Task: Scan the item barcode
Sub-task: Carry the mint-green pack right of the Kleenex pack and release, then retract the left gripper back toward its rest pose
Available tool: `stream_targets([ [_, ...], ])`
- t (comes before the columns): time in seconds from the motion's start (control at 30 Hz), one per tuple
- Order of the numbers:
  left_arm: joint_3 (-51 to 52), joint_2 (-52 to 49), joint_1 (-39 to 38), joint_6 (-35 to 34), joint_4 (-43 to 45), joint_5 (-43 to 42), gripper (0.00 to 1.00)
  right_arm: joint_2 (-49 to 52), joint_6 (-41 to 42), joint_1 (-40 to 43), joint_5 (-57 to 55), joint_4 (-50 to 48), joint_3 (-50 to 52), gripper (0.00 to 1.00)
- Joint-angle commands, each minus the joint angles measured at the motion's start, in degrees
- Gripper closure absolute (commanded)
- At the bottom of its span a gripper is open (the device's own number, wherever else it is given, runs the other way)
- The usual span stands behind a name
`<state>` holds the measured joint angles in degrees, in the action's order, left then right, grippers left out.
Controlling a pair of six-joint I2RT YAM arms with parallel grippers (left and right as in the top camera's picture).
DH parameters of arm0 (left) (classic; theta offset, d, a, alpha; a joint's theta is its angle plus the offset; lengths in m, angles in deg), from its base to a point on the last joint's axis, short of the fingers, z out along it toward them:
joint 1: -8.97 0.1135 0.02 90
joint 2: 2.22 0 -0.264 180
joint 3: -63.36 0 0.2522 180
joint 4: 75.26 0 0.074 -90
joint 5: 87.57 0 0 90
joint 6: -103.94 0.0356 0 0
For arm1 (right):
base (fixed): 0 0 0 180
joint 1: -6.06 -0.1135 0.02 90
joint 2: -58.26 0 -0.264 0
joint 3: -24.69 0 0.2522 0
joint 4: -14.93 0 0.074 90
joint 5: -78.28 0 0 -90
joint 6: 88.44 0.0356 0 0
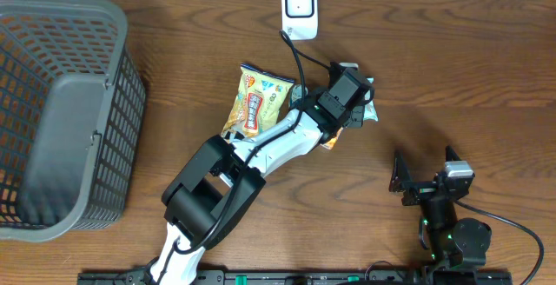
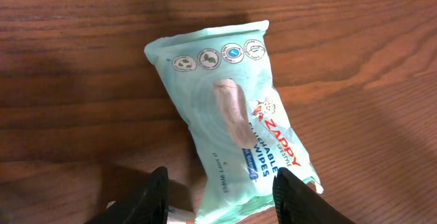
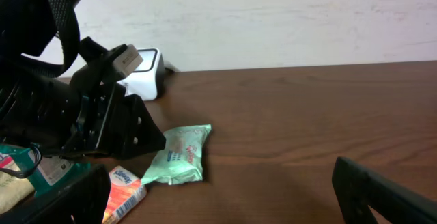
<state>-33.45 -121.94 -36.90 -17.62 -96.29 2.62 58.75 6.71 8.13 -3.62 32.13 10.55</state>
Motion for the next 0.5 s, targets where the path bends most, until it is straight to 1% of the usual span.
stream_targets([
  [0.0,-0.94,0.9,-0.2,0.33,-0.13,0.46,0.5,-0.02,-0.52,0.2,-0.07,0.22,0.07,0.01],
  [0.23,-0.94,5.9,-0.24,2.99,-0.48,0.26,0.5,0.0,-0.52,0.2,-0.07,0.22,0.07,0.01],
  [0.37,-0.94,10.95,-0.24,7.58,-0.83,0.28,0.49,0.0,-0.52,0.2,-0.07,0.22,0.07,0.01],
  [0.47,-0.96,15.5,-0.24,11.78,-1.27,0.31,0.45,0.0,-0.52,0.2,-0.07,0.22,0.07,0.01],
])
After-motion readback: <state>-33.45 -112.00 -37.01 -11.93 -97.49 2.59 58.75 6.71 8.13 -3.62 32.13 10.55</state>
